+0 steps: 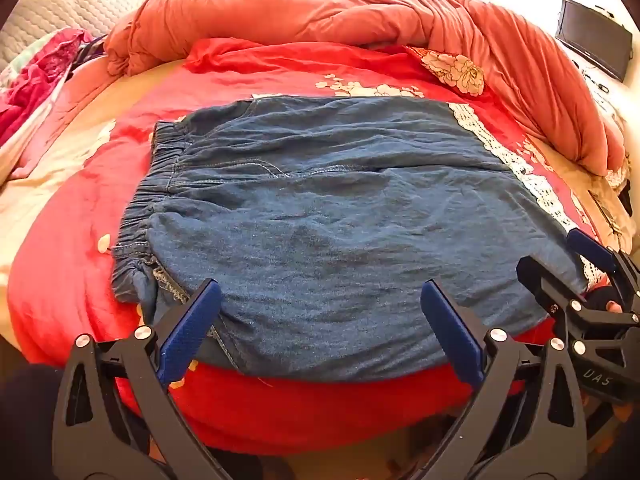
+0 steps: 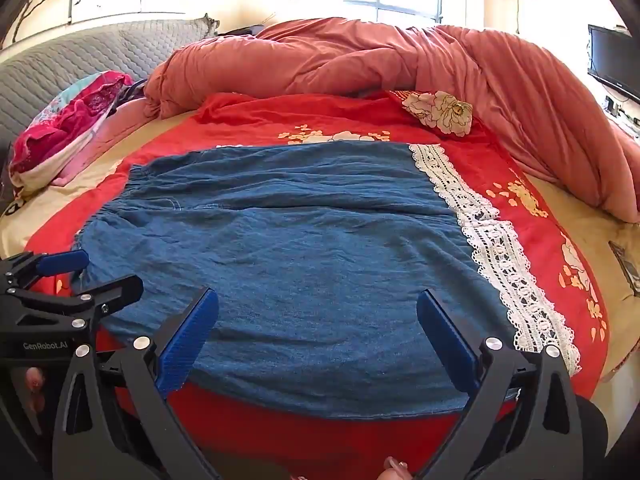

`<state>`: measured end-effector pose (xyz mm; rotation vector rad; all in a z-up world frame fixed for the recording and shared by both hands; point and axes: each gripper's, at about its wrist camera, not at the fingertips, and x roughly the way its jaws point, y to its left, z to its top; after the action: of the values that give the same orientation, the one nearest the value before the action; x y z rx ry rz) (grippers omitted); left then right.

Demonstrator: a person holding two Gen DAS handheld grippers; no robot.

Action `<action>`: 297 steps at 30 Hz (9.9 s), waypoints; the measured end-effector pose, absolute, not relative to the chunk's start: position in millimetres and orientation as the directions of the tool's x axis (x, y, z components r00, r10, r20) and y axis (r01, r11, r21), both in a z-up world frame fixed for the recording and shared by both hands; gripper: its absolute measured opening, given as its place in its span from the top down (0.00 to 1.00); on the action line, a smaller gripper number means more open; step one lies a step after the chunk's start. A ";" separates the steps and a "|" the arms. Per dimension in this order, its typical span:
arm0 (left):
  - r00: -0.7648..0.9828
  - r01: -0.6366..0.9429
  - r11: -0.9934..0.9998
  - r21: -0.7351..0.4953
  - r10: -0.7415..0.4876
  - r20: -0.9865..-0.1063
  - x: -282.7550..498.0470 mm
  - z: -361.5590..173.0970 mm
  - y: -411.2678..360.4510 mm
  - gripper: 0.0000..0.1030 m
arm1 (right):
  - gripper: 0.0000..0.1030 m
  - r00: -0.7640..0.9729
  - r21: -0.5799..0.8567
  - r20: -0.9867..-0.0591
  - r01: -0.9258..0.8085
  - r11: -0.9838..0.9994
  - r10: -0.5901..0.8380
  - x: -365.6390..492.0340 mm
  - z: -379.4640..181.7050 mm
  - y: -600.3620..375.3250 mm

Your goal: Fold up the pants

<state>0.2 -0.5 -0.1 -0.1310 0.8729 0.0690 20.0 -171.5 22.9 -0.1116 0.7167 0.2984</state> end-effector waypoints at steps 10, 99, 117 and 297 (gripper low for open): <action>0.671 -0.116 0.990 -0.082 0.018 -0.741 -4.9 5.4 -1.9 0.09 | 0.04 0.709 0.030 -0.659 -0.307 0.951 0.250 23.8 20.8 -174.7; 0.615 -0.265 0.962 -0.062 0.120 -0.780 68.2 38.0 98.1 0.09 | 0.04 0.697 -0.085 -0.678 -0.390 0.917 0.234 99.2 57.0 -95.6; 0.534 -0.307 0.952 0.024 0.193 -0.823 146.7 5.2 174.3 0.09 | 0.04 0.612 -0.149 -0.741 -0.550 0.822 0.276 194.8 39.0 -5.4; 0.404 0.369 0.875 -0.314 -0.455 -0.794 118.3 -25.3 -91.5 0.97 | 0.29 0.488 0.015 -0.863 -0.228 0.974 0.127 322.8 -15.7 -173.0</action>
<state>118.3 -91.5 -25.3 -0.0936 1.0314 -0.5207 322.8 -173.0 -15.7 -0.1064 1.0390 0.2164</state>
